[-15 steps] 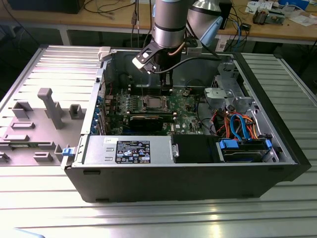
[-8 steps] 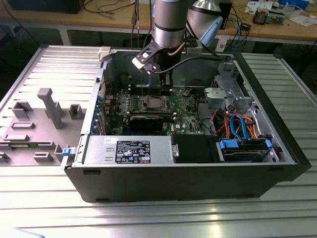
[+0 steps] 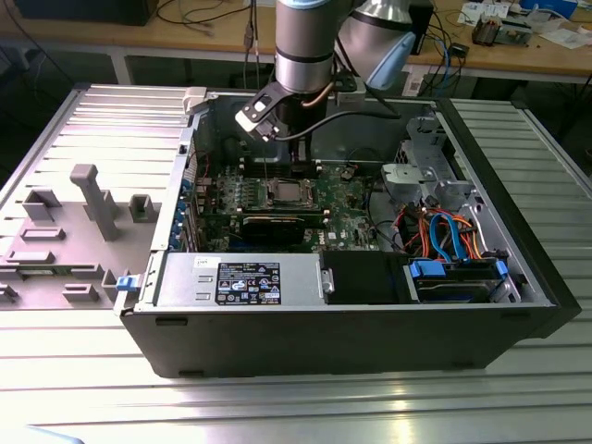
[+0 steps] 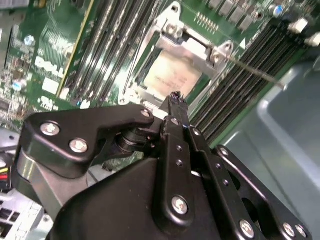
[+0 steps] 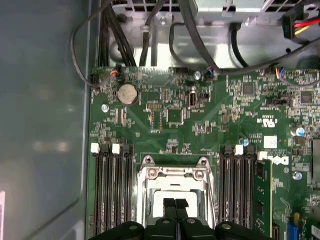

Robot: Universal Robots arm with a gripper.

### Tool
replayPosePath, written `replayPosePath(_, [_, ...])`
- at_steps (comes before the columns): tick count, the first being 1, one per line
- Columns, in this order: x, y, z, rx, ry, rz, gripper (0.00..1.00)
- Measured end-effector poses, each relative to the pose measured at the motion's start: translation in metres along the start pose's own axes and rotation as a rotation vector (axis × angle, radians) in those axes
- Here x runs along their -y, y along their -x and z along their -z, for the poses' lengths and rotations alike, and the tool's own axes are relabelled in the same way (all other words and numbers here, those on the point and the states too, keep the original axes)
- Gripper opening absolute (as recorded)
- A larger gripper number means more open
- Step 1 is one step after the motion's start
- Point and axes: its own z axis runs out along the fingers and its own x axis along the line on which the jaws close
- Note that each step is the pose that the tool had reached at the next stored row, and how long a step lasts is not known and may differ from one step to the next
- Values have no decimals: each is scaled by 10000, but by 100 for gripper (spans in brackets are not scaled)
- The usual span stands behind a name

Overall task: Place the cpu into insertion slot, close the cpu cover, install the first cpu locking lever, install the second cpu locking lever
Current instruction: 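Close the cpu cover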

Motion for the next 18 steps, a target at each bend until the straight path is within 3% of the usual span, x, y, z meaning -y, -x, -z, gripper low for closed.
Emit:
replayPosePath(8, [244,4,-121,-3,-3,5,11])
replayPosePath(18, [270,5,-162,-7,-26,2,11])
